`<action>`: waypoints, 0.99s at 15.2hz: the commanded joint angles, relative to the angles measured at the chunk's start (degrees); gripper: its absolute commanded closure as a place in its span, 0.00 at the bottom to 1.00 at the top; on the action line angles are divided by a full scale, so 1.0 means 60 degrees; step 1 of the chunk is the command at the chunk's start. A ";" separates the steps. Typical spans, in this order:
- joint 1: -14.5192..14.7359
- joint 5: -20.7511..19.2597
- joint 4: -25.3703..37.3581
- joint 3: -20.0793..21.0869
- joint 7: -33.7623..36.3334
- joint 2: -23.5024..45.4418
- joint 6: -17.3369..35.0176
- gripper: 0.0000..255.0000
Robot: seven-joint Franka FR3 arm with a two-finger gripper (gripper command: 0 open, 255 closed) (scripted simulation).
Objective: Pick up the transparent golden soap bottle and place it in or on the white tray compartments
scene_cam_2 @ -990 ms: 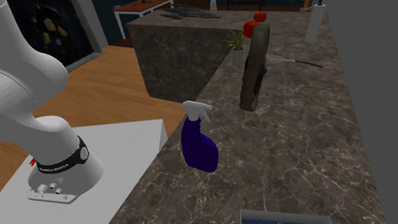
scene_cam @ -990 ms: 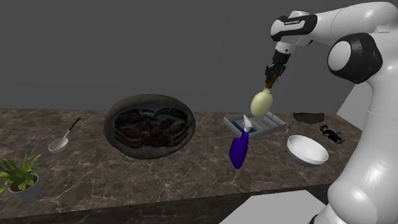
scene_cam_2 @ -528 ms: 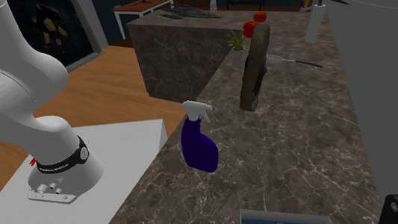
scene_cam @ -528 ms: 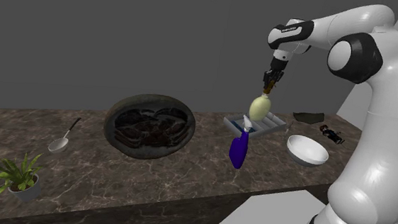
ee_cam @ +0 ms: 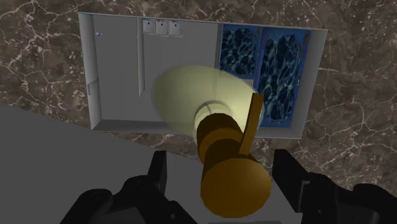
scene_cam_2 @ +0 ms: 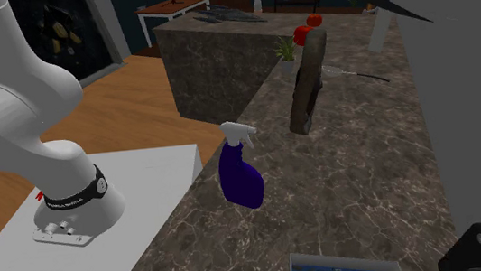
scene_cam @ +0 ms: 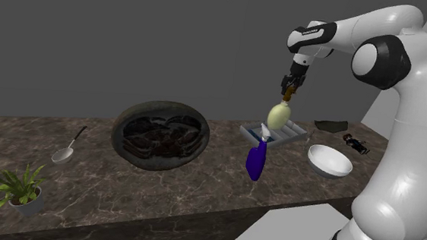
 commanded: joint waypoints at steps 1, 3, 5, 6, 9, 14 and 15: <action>0.0000 0.0000 0.0002 0.0000 0.0000 0.0000 0.0000 0.00; 0.0000 0.0000 0.0002 0.0000 0.0000 0.0000 0.0000 0.00; -0.0009 -0.0028 0.0241 -0.0015 0.0021 -0.0059 -0.0293 0.00; -0.0022 -0.0050 0.0502 -0.0028 0.0040 -0.0101 -0.0593 0.00; -0.0056 -0.0074 0.1021 -0.0047 0.0067 -0.0140 -0.1147 0.00; -0.0056 -0.0074 0.1021 -0.0047 0.0067 -0.0140 -0.1147 0.00; -0.0056 -0.0074 0.1021 -0.0047 0.0067 -0.0140 -0.1147 0.00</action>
